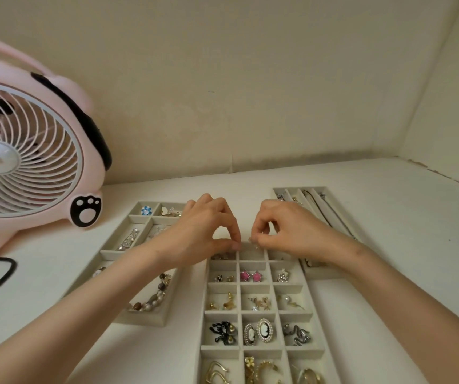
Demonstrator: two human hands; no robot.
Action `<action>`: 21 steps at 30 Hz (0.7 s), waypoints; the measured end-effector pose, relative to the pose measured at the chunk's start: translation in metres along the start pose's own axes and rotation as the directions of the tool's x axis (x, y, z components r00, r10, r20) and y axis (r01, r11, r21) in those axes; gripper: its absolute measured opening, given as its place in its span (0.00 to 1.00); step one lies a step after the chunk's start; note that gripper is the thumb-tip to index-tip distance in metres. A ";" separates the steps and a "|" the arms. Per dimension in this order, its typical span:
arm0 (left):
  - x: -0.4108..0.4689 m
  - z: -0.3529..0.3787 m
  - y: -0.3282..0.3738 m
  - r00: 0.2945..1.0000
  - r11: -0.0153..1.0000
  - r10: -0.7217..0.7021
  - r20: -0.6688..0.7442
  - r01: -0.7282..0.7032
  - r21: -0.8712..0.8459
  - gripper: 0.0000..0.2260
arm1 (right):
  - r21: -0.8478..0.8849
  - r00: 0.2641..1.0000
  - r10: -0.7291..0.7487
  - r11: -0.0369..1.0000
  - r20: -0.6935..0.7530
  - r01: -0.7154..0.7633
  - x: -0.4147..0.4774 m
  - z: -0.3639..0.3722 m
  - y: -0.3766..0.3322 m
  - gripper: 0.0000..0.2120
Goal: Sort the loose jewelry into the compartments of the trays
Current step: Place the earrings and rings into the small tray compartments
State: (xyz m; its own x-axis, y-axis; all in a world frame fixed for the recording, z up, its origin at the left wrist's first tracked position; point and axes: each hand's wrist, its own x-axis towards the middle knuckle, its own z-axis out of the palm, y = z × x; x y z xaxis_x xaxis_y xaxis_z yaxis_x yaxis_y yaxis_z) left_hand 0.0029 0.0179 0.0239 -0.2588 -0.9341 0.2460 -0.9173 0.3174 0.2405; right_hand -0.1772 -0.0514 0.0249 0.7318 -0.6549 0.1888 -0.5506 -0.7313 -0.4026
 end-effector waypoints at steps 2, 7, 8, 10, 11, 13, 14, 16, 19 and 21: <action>0.004 0.000 0.004 0.996 0.999 0.015 0.084 -0.018 0.035 0.05 | 0.151 0.998 0.051 0.988 -0.043 -0.043 -0.002 -0.007 0.004 0.04; 0.017 0.001 0.013 0.977 0.989 0.015 0.214 -0.047 0.143 0.06 | 0.307 0.988 0.137 0.945 -0.068 -0.110 -0.007 -0.018 0.012 0.05; 0.020 0.001 0.014 0.972 0.984 0.011 0.235 -0.053 0.172 0.06 | 0.317 0.987 0.148 0.941 -0.066 -0.120 -0.007 -0.018 0.012 0.05; 0.025 0.002 0.017 0.963 0.973 0.002 0.271 -0.065 0.223 0.07 | 0.329 0.985 0.159 0.935 -0.063 -0.130 -0.008 -0.018 0.013 0.05; 0.027 0.003 0.018 0.959 0.968 -0.005 0.285 -0.067 0.242 0.07 | 0.334 0.985 0.157 0.934 -0.065 -0.127 -0.008 -0.018 0.012 0.05; 0.031 0.005 0.020 0.956 0.959 -0.010 0.294 -0.075 0.274 0.06 | 0.344 0.985 0.155 0.931 -0.074 -0.120 -0.008 -0.019 0.011 0.05; 0.032 0.005 0.021 0.959 0.957 -0.004 0.282 -0.078 0.279 0.06 | 0.349 0.984 0.158 0.929 -0.078 -0.122 -0.009 -0.019 0.011 0.05; 0.032 0.003 0.022 0.977 0.966 0.007 0.215 -0.062 0.250 0.05 | 0.356 0.983 0.165 0.926 -0.083 -0.125 -0.009 -0.020 0.012 0.05; 0.029 -0.006 0.019 0.995 0.984 0.028 0.092 -0.044 0.173 0.04 | 0.356 0.983 0.162 0.927 -0.084 -0.122 -0.009 -0.021 0.013 0.05; 0.023 -0.014 0.016 0.991 0.992 0.045 0.124 -0.059 0.114 0.08 | 0.354 0.984 0.161 0.927 -0.081 -0.122 -0.008 -0.020 0.013 0.05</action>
State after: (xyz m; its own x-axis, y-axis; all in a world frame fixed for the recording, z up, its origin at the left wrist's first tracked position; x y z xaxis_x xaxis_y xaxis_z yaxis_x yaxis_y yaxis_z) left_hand -0.0132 0.0034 0.0469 -0.3355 -0.9319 0.1382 -0.9288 0.3517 0.1171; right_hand -0.1983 -0.0592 0.0358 0.5989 -0.7772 0.1933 -0.4579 -0.5303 -0.7135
